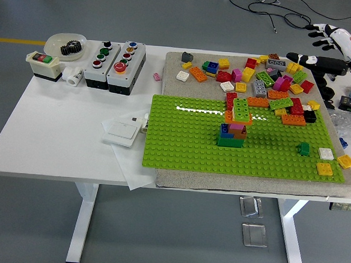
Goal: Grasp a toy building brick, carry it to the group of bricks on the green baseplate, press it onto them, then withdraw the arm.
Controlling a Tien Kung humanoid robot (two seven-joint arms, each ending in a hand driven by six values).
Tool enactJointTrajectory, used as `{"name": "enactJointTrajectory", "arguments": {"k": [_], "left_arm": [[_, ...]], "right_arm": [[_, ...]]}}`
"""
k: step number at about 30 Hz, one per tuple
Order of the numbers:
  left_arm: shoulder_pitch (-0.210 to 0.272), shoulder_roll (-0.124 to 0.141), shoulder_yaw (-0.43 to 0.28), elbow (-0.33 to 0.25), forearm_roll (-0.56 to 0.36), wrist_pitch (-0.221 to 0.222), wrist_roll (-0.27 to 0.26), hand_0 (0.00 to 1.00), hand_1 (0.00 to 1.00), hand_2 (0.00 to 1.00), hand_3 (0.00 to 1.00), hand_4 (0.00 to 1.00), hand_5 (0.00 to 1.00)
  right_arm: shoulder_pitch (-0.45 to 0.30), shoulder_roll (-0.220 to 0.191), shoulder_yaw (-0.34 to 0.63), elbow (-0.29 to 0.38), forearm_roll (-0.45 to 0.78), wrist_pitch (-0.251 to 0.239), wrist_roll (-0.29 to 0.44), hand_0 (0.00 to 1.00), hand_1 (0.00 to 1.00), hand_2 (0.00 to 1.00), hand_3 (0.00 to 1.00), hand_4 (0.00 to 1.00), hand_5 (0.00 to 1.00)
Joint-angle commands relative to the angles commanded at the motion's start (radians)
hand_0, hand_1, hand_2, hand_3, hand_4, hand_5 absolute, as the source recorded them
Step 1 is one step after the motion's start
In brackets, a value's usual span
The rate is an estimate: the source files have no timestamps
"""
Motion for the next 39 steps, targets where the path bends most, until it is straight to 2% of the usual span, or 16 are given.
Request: {"name": "enactJointTrajectory", "arguments": {"k": [3,4,6,9,10,15,17,20,21,22,25,30,32,39], "left_arm": [[0.002,-0.002,0.001,0.000,0.001,-0.002,-0.001,0.875,0.805,0.803,0.614,0.686,0.613],[0.003,-0.004,-0.001,0.000,0.004,-0.003,-0.002,0.884,0.805,0.803,0.615,0.687,0.614],[0.004,-0.006,-0.001,0.000,0.006,-0.004,-0.002,0.884,0.805,0.803,0.615,0.687,0.614],[0.006,-0.009,-0.009,0.000,0.015,-0.003,-0.001,0.884,0.805,0.803,0.615,0.687,0.614],[0.007,-0.011,-0.016,0.000,0.023,-0.002,0.001,0.880,0.804,0.802,0.613,0.688,0.617],[0.008,-0.020,-0.066,0.000,0.083,0.006,0.016,0.880,0.804,0.802,0.613,0.688,0.617],[0.009,-0.022,-0.075,0.000,0.095,0.005,0.018,0.873,0.799,0.795,0.610,0.686,0.612],[0.010,-0.024,-0.077,0.000,0.096,0.005,0.018,0.873,0.799,0.795,0.610,0.686,0.612],[0.012,-0.024,-0.073,0.000,0.092,0.004,0.017,0.873,0.799,0.795,0.610,0.686,0.612],[0.012,-0.025,-0.071,0.000,0.091,0.003,0.017,0.866,0.794,0.795,0.608,0.690,0.622],[0.013,-0.026,-0.063,0.000,0.089,0.000,0.016,0.866,0.794,0.795,0.608,0.690,0.622],[0.011,-0.028,-0.055,0.000,0.080,-0.001,0.013,0.866,0.793,0.794,0.606,0.688,0.620],[0.009,-0.029,-0.050,0.000,0.072,0.001,0.009,0.866,0.793,0.794,0.606,0.688,0.620],[0.005,-0.029,-0.043,0.000,0.061,0.003,0.004,0.868,0.792,0.791,0.608,0.686,0.620]], "right_arm": [[-0.016,-0.009,-0.014,-0.024,0.109,-0.073,0.033,0.924,0.887,0.981,0.998,0.998,0.767],[-0.022,-0.009,-0.019,-0.037,0.154,-0.106,0.061,0.985,0.929,0.987,0.998,0.998,0.849],[-0.030,-0.007,-0.019,-0.053,0.231,-0.145,0.100,0.985,0.929,0.987,0.998,0.998,0.849],[-0.035,-0.001,-0.026,-0.078,0.361,-0.176,0.164,0.985,0.929,0.987,0.998,0.998,0.849],[-0.036,0.002,-0.028,-0.087,0.400,-0.173,0.173,0.998,0.930,0.970,0.998,0.998,0.998],[-0.046,0.026,-0.013,-0.142,0.615,-0.141,0.201,0.998,0.930,0.970,0.998,0.998,0.998],[-0.049,0.032,-0.013,-0.160,0.699,-0.133,0.221,0.989,0.905,0.932,0.969,0.998,0.998],[-0.051,0.040,-0.015,-0.179,0.817,-0.119,0.238,0.989,0.905,0.932,0.969,0.998,0.998],[-0.050,0.051,-0.013,-0.192,0.856,-0.107,0.238,0.989,0.905,0.932,0.969,0.998,0.998],[-0.047,0.063,-0.009,-0.205,0.901,-0.096,0.236,0.985,0.891,0.917,0.922,0.998,0.998],[-0.041,0.092,-0.001,-0.227,1.031,-0.069,0.233,0.985,0.891,0.917,0.922,0.998,0.998],[-0.037,0.109,-0.001,-0.229,1.233,-0.042,0.228,0.984,0.887,0.910,0.909,0.998,0.998],[-0.036,0.109,-0.001,-0.228,1.264,-0.037,0.226,0.984,0.887,0.910,0.909,0.998,0.998],[-0.036,0.106,-0.001,-0.229,1.260,-0.037,0.227,0.977,0.878,0.900,0.900,0.998,0.998]]}}
